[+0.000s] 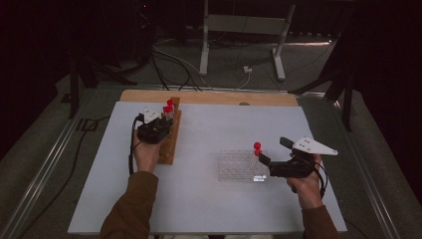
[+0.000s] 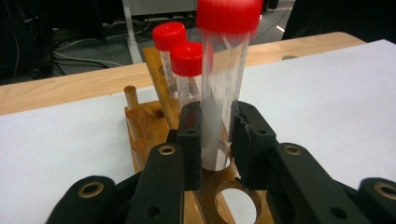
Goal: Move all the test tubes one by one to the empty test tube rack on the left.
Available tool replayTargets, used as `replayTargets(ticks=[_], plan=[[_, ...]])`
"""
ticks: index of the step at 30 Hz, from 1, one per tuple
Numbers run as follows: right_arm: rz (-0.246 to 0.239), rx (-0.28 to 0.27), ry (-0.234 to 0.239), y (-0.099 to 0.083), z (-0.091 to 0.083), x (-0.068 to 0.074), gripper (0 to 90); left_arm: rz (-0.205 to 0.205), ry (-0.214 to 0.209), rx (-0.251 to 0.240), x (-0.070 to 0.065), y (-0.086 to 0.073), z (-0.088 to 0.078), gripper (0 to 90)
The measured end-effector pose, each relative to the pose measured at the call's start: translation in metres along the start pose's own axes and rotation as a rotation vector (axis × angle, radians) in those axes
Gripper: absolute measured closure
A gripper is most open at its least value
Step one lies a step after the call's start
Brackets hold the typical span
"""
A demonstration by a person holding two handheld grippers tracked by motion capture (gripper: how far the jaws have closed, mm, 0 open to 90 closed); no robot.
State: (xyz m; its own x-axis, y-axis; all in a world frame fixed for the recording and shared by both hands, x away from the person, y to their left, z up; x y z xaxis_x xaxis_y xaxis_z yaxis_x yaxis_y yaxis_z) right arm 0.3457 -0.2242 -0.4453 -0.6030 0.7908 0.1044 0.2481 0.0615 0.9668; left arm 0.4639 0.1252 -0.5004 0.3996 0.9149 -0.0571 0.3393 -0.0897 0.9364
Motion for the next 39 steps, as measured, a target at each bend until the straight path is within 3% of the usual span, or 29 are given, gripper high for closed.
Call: replayTargets(ticks=[12, 32, 39], plan=[[0.002, -0.001, 0.001, -0.0001, 0.0002, 0.0004, 0.0, -0.003, 0.004, 0.026, 0.0, -0.0066, 0.0022, 73.9], [0.005, -0.004, 0.002, -0.0005, 0.0004, 0.0007, 0.0, -0.021, 0.006, 0.022, 0.0049, -0.0077, -0.0036, 72.0], [0.006, -0.003, 0.004, -0.001, 0.0009, 0.001, 0.1, -0.024, -0.01, 0.009, -0.0019, -0.003, 0.003, 64.5]])
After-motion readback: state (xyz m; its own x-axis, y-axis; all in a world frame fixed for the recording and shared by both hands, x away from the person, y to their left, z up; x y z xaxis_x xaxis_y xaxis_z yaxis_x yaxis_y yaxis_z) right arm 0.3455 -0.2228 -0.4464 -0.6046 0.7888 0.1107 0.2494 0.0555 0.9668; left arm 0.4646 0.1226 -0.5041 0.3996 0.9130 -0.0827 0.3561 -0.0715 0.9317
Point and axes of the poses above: each handheld gripper's, and its own axes: z roughly forward along the jaws, y roughly out of its top, x roughly to its left, the point moved 8 cm from there along z, roughly forward along the jaws, and after that the axes turned 8 degrees about -x, right-handed, at the moved point
